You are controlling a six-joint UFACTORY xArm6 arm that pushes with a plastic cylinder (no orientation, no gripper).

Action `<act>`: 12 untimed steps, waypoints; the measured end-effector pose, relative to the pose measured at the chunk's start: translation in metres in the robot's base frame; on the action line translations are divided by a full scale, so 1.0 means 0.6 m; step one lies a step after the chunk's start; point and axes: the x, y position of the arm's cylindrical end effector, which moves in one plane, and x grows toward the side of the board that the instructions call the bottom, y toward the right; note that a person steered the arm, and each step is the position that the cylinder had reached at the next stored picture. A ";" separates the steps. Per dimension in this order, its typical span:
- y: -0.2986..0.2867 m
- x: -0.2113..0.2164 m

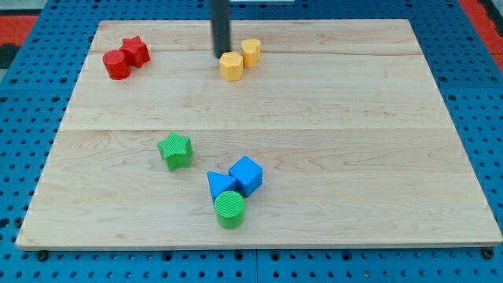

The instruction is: Place the green star bottom left to the yellow heart

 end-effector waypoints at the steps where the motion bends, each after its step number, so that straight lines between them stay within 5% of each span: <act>1: -0.038 0.140; 4: -0.156 0.364; 5: -0.092 0.396; 7: -0.067 0.244; 10: 0.027 0.311; 12: 0.122 0.143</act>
